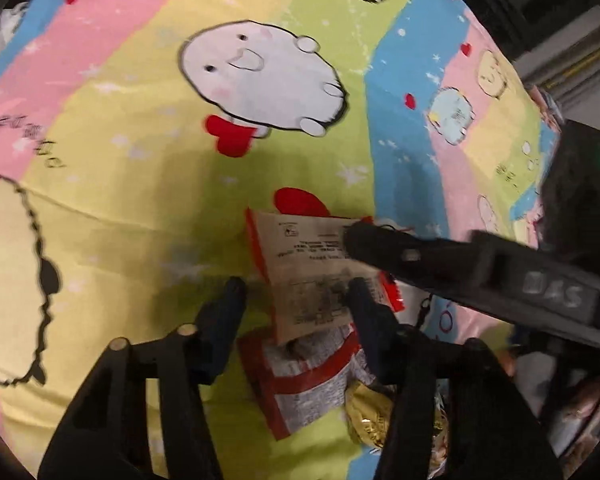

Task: Organize snacks
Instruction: 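Grasp the white packet with red ends with the right tool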

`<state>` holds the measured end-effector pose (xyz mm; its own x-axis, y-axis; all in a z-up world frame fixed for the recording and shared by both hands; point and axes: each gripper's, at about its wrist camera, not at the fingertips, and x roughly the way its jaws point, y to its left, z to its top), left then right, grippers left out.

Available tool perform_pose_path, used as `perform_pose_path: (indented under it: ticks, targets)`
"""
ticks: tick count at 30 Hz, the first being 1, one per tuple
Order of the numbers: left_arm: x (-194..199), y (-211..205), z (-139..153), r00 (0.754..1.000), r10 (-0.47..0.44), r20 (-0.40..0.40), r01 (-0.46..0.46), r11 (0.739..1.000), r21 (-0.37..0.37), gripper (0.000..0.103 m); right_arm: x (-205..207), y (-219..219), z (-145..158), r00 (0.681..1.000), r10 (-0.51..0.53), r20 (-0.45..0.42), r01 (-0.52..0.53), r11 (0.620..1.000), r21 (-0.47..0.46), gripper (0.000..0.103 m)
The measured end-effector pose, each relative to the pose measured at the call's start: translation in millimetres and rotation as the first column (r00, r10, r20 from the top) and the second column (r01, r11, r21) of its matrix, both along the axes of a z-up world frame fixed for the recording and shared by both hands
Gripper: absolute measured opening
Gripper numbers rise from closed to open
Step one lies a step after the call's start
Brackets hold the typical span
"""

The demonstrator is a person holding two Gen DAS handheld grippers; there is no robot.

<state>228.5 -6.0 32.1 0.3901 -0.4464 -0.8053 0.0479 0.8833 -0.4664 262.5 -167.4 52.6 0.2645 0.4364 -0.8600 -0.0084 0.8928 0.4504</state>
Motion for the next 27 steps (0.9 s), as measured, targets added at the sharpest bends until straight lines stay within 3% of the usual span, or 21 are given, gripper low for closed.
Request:
perform_pose_path:
  ticks: [4, 10, 22, 27]
  targets:
    - [-0.3, -4.1, -1.9, 1.000, -0.017, -0.006, 0.017, 0.999, -0.035, 0.037, -1.1, 6.0, -5.5, 1.000, 0.030, 0.006, -0.030, 0.999, -0.026, 0.056]
    - [-15.7, -15.1, 12.4, 0.999, -0.027, 0.041, 0.025, 0.999, 0.038, 0.029, -10.9, 8.5, -0.6, 0.999, 0.030, 0.015, -0.029, 1.000, -0.009, 0.046]
    - [-104.8, -12.8, 94.0, 0.976, -0.029, 0.214, 0.012, 0.997, 0.079, 0.030, -99.5, 12.6, 86.1, 0.979, 0.010, 0.205, -0.010, 1.000, -0.002, 0.046]
    - [-145.0, -16.7, 113.3, 0.962, -0.039, 0.271, 0.014, 0.996, 0.093, 0.030, -143.5, 15.0, 108.1, 0.967, -0.003, 0.255, 0.002, 1.000, 0.001, 0.046]
